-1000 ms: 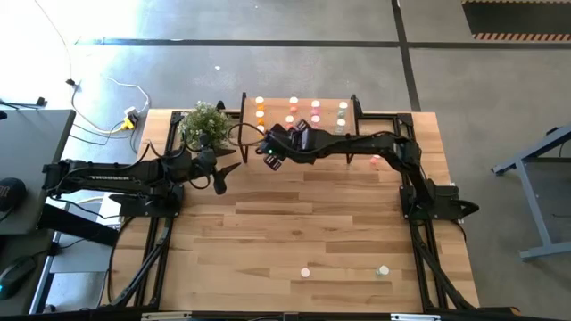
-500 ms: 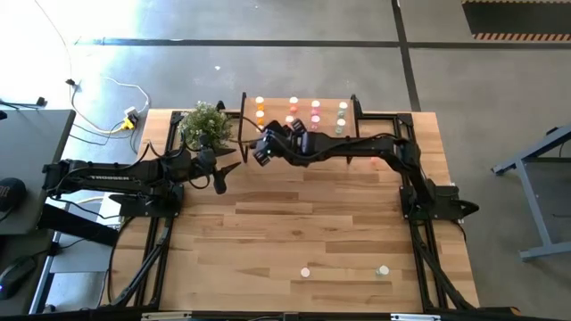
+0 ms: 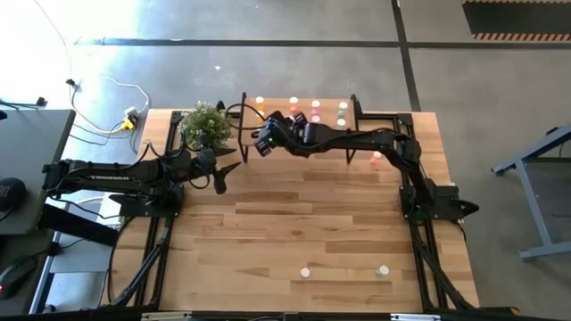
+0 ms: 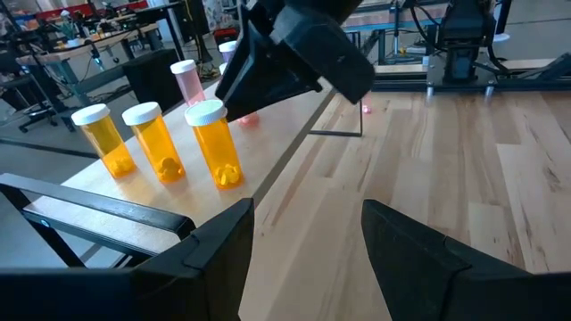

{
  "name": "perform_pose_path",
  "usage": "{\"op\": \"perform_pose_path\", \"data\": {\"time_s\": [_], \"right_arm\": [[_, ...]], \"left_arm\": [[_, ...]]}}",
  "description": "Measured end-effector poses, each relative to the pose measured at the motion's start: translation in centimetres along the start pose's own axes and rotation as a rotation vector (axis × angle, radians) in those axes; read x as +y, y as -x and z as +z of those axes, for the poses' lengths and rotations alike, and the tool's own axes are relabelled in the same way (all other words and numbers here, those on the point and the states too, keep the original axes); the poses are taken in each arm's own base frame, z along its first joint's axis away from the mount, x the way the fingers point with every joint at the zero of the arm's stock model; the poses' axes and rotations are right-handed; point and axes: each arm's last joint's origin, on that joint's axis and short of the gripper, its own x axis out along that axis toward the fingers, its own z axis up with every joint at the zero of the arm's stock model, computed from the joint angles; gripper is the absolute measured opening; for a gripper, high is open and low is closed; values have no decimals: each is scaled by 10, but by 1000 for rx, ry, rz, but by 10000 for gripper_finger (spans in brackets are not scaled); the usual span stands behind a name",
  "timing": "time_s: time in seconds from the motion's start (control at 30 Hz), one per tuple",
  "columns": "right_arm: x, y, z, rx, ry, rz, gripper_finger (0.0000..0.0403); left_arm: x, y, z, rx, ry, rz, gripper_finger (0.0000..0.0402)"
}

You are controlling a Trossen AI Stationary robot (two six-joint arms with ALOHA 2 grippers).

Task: Pick and place medicine bottles onto shelf by color
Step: Adjust the orange pill bottles on the shelf

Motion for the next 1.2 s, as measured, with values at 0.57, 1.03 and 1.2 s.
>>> {"op": "perform_pose_path", "data": {"time_s": [0.57, 1.03, 1.2], "right_arm": [[-1, -2, 4, -9, 4, 34, 160], [0, -2, 4, -7, 8, 52, 160], [0, -3, 4, 4, 4, 74, 160]], "left_arm": [[0, 0, 0, 0, 0, 4, 200], [0, 0, 0, 0, 0, 4, 200], [0, 0, 0, -1, 0, 4, 200]]}}
